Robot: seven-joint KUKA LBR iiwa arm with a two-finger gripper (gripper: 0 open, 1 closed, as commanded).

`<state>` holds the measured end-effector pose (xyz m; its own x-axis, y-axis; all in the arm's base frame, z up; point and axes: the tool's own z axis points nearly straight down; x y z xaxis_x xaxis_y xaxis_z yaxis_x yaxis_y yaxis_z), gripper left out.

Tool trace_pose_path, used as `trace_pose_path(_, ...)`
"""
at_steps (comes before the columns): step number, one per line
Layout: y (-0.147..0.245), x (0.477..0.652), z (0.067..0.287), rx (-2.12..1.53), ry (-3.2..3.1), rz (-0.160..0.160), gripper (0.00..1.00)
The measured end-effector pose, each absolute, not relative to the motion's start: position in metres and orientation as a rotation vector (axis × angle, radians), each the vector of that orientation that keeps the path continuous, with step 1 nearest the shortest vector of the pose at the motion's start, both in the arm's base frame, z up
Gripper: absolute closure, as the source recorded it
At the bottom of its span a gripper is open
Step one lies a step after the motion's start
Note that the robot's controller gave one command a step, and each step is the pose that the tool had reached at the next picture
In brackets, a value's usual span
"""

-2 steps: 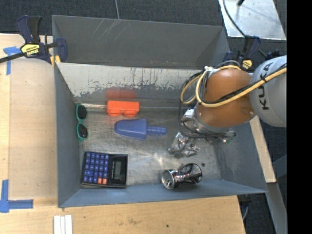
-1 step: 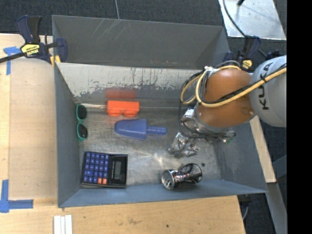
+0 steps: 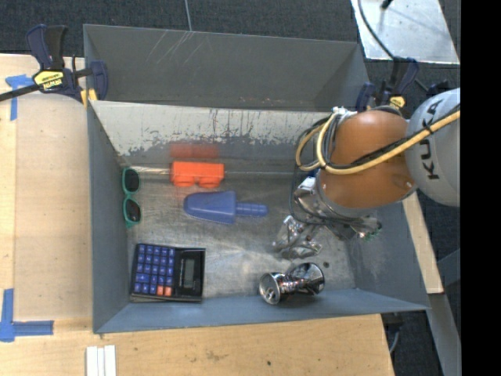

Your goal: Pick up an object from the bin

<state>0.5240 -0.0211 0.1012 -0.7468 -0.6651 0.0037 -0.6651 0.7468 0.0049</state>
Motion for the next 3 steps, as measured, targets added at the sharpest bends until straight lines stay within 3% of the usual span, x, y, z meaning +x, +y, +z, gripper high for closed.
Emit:
trace_pose_path(1, -0.0372, 0.5108, 0.2443, 1.592, -2.715, 0.005, 1.0)
trace_pose_path(2, -0.0367, 0.51, 0.2429, 1.589, -2.712, 0.0, 0.0)
trace_pose_path(3, -0.0367, 0.51, 0.2429, 1.589, -2.712, 0.0, 0.0)
